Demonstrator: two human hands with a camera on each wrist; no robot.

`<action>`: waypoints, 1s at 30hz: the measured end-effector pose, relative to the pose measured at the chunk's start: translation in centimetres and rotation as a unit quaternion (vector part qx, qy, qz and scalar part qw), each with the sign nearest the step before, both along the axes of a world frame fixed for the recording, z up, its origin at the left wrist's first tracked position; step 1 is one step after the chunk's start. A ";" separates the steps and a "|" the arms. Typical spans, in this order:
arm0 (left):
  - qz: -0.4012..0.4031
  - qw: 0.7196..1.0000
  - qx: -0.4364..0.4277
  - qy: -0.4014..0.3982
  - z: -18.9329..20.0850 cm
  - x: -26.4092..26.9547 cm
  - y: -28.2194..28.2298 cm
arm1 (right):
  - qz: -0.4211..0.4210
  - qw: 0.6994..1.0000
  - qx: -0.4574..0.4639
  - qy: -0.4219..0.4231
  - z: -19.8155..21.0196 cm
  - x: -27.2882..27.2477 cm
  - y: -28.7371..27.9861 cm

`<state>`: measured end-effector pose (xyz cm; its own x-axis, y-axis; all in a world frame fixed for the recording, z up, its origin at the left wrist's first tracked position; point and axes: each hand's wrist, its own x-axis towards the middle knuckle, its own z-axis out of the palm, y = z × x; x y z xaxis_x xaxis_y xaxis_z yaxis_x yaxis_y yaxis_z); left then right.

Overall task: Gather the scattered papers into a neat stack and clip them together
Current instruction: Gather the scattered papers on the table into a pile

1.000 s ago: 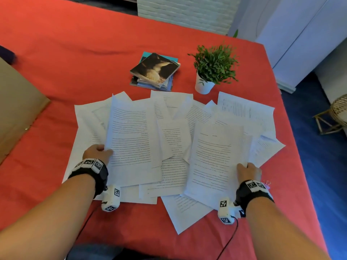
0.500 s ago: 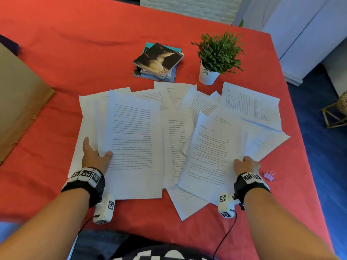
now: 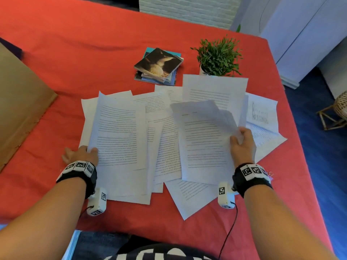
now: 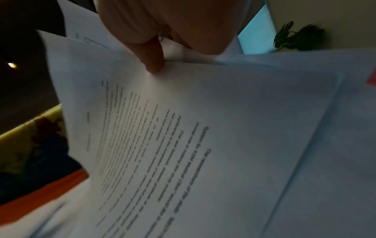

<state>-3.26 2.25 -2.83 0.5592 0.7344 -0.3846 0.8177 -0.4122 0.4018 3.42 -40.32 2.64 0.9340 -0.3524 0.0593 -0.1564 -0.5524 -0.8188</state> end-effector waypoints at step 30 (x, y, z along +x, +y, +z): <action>0.137 0.919 0.098 -0.356 6.5 -2.5 5.2 | 0.063 0.970 -0.033 0.231 -3.8 4.0 12.8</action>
<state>-5.80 7.40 3.67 0.4010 0.9017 0.1618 0.4600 -0.3510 0.8156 7.46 -27.56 -1.17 0.9022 -0.2424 -0.3568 -0.4251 -0.6396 -0.6405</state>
